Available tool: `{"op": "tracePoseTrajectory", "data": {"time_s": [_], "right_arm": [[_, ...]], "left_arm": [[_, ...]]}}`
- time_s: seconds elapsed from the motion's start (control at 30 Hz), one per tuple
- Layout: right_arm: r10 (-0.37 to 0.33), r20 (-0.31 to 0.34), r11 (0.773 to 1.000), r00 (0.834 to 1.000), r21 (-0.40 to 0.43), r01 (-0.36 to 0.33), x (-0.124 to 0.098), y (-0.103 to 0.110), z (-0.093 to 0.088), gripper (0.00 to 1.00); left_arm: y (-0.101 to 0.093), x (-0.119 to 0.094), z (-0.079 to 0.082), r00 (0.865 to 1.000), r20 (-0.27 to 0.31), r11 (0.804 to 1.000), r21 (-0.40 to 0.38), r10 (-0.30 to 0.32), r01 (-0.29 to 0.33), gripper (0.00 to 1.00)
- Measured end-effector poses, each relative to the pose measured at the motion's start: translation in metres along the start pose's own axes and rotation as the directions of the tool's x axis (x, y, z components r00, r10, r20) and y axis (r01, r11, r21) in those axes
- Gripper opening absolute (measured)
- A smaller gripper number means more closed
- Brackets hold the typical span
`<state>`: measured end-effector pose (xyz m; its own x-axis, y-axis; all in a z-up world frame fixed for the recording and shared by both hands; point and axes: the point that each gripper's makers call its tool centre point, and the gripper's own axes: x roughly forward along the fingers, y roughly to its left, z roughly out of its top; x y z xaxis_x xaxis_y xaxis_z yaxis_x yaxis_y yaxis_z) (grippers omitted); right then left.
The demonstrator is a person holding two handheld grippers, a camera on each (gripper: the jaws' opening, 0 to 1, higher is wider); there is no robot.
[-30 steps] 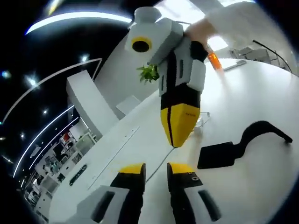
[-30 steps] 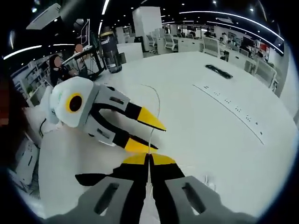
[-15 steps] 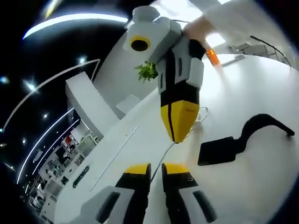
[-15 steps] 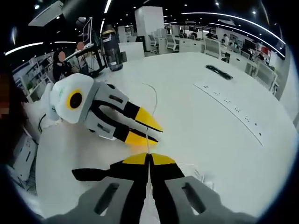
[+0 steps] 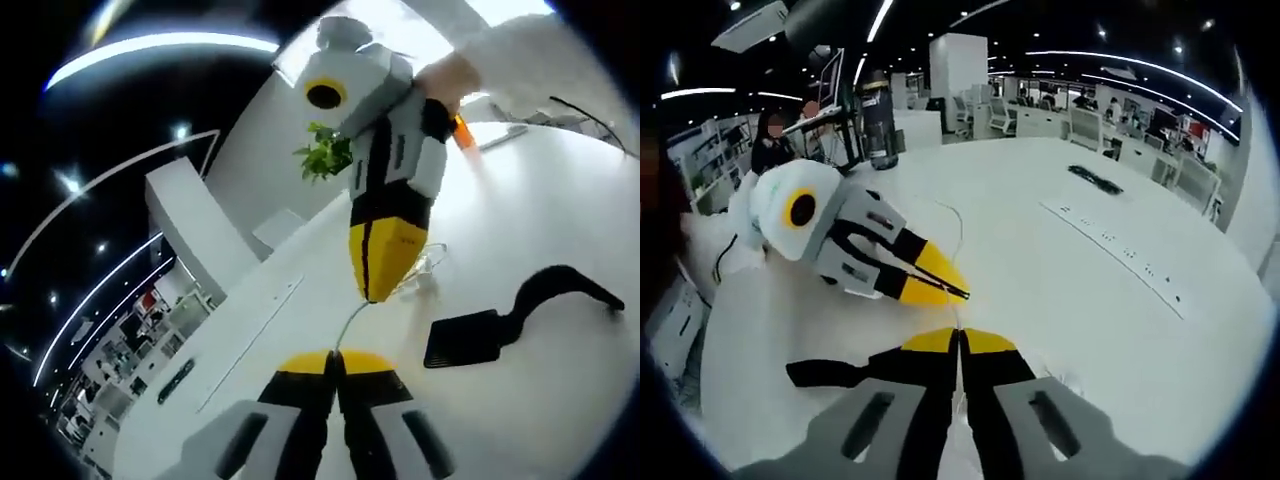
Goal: Peel open the Velcro strap on the desktop, arrange the wired earphones neatly onto it, and close the Velcro strap to secure them.
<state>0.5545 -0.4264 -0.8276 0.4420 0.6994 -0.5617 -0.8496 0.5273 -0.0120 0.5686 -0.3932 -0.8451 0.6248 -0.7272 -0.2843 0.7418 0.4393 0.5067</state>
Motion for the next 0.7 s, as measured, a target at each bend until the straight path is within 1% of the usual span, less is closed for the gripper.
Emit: {"op": "tracePoseTrajectory", "data": {"time_s": [0.07,0.17,0.23,0.3,0.4,0.47,0.5,0.57,0.6,0.7], "right_arm": [[-0.026,0.025,1.0,0.999,0.008,0.026,-0.008,-0.004,0.001,0.04],[-0.076,0.063,0.997,0.995,-0.001,0.076,-0.026,-0.006,0.004,0.05],[-0.104,0.086,0.994,0.991,-0.023,0.106,-0.037,-0.005,0.006,0.07],[-0.132,0.112,0.989,0.985,-0.051,0.138,-0.048,-0.003,0.008,0.09],[-0.141,0.131,0.987,0.981,-0.065,0.15,-0.061,0.003,0.004,0.14],[-0.144,0.108,0.988,0.984,-0.045,0.15,-0.065,0.003,-0.006,0.18],[-0.149,0.074,0.987,0.986,-0.045,0.152,-0.065,0.003,-0.015,0.2],[-0.16,0.018,0.983,0.987,-0.091,0.161,-0.064,0.003,-0.029,0.2],[-0.161,0.003,0.981,0.987,-0.111,0.161,-0.063,0.003,-0.033,0.2],[-0.158,-0.007,0.981,0.987,-0.119,0.156,-0.055,0.003,-0.034,0.2]], "left_arm": [[0.001,-0.001,0.001,1.0,-0.002,1.0,0.009,0.008,-0.008,0.05],[0.005,-0.002,0.004,1.0,0.003,1.0,0.012,0.017,-0.017,0.05],[0.007,-0.004,0.006,1.0,0.009,1.0,0.008,0.023,-0.023,0.05],[0.009,-0.004,0.012,0.999,0.018,1.0,-0.004,0.028,-0.028,0.05],[0.011,-0.004,0.016,0.999,0.021,1.0,-0.01,0.029,-0.029,0.05],[0.01,-0.005,0.015,0.999,0.023,0.999,-0.003,0.033,-0.033,0.05],[0.011,-0.006,0.015,0.999,0.022,0.999,0.0,0.035,-0.035,0.05],[0.013,-0.007,0.016,0.999,0.024,0.999,0.001,0.04,-0.04,0.05],[0.013,-0.008,0.017,0.999,0.026,0.999,0.003,0.041,-0.041,0.05],[0.016,-0.008,0.02,0.999,0.031,0.999,0.004,0.044,-0.044,0.05]]}}
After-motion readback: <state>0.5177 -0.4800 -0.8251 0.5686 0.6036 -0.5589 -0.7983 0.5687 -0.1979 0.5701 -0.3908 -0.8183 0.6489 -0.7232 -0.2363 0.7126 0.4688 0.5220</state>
